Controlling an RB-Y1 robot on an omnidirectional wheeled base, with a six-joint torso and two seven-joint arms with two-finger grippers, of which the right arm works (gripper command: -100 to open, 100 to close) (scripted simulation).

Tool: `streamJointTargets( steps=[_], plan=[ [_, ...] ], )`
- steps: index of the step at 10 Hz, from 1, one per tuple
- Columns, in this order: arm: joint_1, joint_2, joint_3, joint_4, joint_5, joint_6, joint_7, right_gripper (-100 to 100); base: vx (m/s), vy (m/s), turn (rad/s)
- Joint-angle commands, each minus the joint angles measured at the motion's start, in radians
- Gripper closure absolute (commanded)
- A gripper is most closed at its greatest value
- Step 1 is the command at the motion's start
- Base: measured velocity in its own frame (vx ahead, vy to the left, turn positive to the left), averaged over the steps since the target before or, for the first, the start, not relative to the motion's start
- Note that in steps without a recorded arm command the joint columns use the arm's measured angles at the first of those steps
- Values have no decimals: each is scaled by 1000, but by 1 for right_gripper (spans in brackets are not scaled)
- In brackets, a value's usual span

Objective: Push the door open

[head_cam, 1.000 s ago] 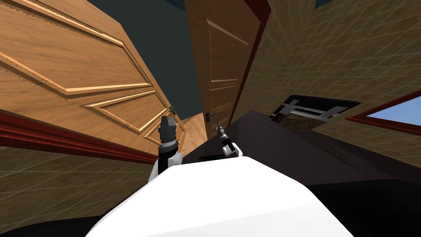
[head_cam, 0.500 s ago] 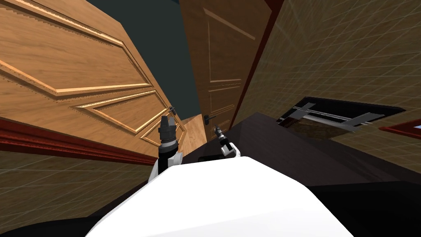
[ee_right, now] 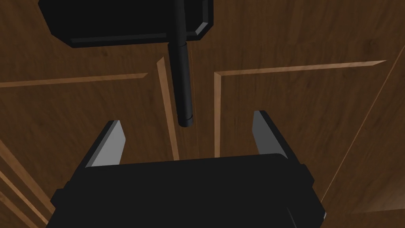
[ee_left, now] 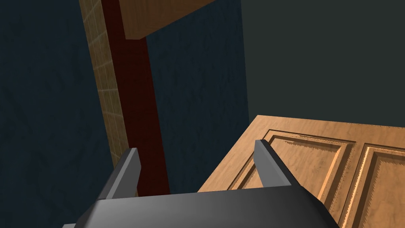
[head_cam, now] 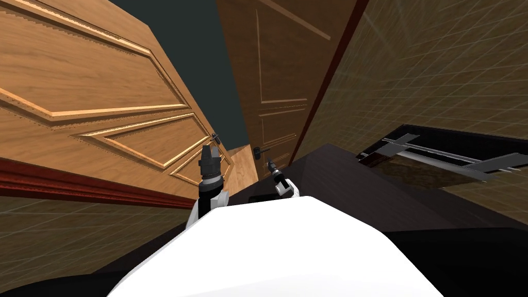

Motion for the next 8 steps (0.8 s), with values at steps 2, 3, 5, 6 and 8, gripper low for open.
streamJointTargets(
  steps=[2,3,5,6,8],
  plan=[
    [-5,3,6,11,3,6,-1,-100,72,-106,73],
    [-16,3,0,24,1,7,0,-100,118,11,24],
    [-24,4,-6,34,0,7,1,-100,190,66,26],
    [-30,7,-9,41,-1,7,2,-100,206,78,25],
    [-41,15,-17,54,-3,6,3,-100,189,71,27]
  ],
)
